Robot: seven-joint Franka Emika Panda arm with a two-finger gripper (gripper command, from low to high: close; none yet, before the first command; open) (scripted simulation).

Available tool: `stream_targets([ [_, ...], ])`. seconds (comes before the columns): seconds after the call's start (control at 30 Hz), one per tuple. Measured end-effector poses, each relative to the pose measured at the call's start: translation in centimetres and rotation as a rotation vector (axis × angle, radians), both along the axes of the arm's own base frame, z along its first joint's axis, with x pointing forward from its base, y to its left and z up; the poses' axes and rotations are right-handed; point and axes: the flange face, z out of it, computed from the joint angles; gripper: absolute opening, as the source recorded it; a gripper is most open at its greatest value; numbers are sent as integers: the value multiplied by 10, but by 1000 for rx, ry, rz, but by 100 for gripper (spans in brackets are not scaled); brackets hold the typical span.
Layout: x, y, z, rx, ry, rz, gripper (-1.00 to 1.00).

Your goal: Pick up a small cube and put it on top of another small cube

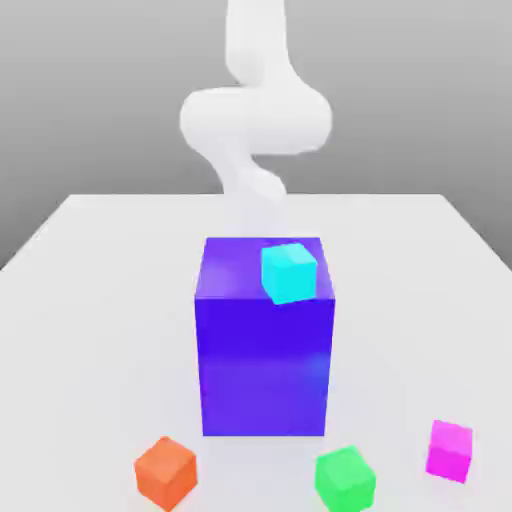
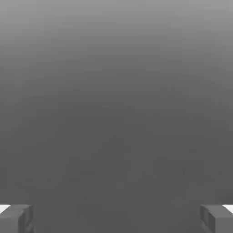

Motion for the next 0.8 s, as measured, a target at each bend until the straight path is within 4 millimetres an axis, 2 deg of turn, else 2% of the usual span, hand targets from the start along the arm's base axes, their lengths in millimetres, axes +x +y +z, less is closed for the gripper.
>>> stream_targets([
  [0.1,36,24,-47,-45,81,118,0],
  [0.2,64,51,-97,-89,156,231,0],
  [0.4,96,110,-203,-182,299,464,0],
  [0.53,100,148,-278,-248,389,620,0],
  [0.67,86,192,-353,-322,475,797,0],
  [0.8,67,212,-428,-389,564,940,0],
])
